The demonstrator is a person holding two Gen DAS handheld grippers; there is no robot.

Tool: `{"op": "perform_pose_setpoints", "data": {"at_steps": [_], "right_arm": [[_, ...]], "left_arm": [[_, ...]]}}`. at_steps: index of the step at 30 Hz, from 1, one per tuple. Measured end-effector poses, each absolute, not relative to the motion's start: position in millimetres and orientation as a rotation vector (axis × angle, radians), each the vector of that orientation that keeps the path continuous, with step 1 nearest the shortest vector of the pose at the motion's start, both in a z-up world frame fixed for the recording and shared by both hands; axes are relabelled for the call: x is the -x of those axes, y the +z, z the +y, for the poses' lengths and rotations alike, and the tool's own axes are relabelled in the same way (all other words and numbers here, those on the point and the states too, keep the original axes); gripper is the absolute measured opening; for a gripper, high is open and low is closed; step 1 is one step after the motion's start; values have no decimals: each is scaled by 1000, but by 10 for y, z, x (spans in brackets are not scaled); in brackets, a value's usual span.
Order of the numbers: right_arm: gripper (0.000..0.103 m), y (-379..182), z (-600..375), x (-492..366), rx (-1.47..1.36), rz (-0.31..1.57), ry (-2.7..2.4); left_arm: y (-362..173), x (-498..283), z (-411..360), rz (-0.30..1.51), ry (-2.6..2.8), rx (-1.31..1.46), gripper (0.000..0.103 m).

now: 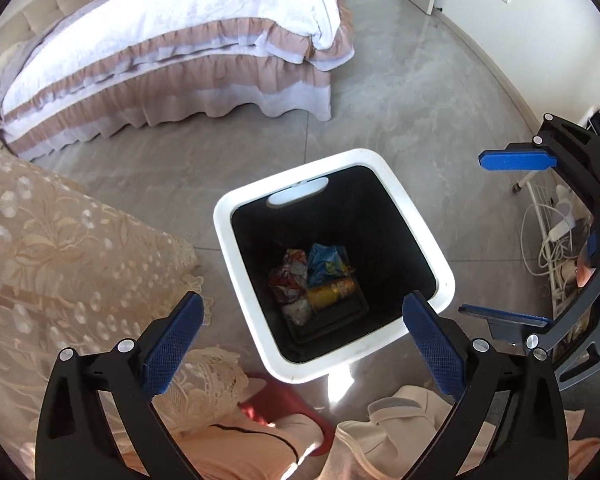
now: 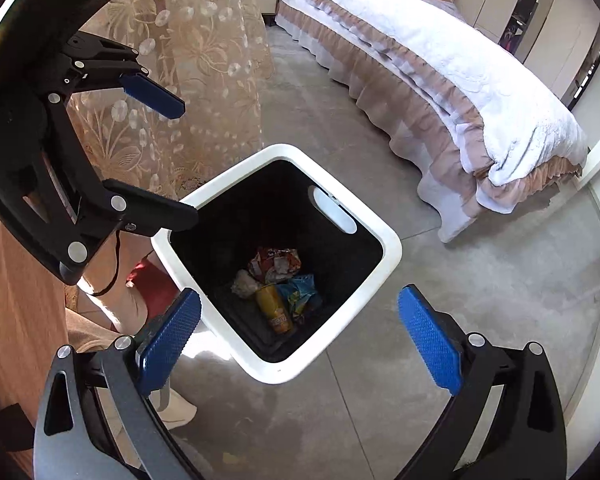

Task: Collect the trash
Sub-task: 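Move both tools back over the table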

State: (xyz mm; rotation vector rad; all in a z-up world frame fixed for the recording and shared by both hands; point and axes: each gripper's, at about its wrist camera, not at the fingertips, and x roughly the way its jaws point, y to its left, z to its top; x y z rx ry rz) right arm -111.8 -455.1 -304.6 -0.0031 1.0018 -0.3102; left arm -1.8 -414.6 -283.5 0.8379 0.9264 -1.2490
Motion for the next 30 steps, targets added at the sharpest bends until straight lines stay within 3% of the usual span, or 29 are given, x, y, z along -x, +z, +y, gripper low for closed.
{"op": "perform_pose_setpoints", "data": {"at_steps": [15,30], "right_arm": [[98,-2024,-4247,844,7,721,-260],[98,-1363,-3475,234,-1,520,-41]], "left_arm": [[-1842,-183,-3349,725,-1113,-623,98],[-1076,-597,-2174,566,-799,-395,98]]}}
